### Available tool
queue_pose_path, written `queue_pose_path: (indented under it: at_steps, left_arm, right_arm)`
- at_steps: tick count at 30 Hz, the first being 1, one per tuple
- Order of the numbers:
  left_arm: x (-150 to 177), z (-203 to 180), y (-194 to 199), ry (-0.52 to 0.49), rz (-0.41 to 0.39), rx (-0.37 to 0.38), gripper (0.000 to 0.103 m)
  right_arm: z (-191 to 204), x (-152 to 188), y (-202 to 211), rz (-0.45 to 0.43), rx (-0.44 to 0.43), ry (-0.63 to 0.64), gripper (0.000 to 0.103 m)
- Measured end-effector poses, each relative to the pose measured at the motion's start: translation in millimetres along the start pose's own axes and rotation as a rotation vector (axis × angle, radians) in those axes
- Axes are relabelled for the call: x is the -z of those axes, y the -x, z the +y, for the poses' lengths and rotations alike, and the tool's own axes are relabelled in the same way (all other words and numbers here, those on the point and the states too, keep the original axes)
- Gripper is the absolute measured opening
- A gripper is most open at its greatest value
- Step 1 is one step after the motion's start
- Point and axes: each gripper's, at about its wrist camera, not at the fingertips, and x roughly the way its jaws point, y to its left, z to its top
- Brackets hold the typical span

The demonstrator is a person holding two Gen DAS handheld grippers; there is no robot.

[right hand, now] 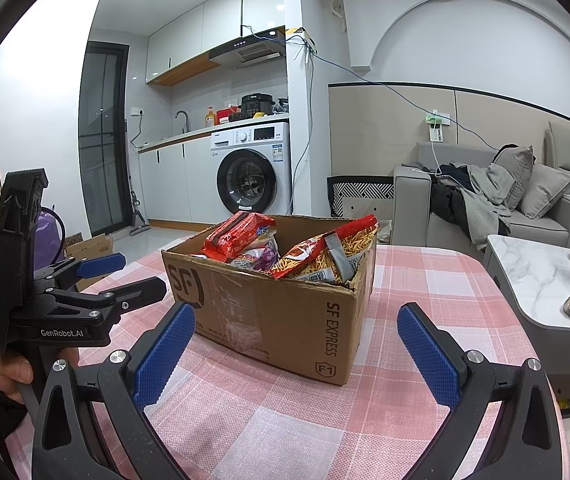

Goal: Organize snacks

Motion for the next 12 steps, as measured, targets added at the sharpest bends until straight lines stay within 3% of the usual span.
queue_pose_path:
  at_steps: [12]
  left_arm:
    - [-0.1,-0.8,-0.4,-0.003,-0.006,0.001,0.102]
  right_arm:
    - [-0.1,-0.3,0.5,0.0,0.0,0.002,0.103]
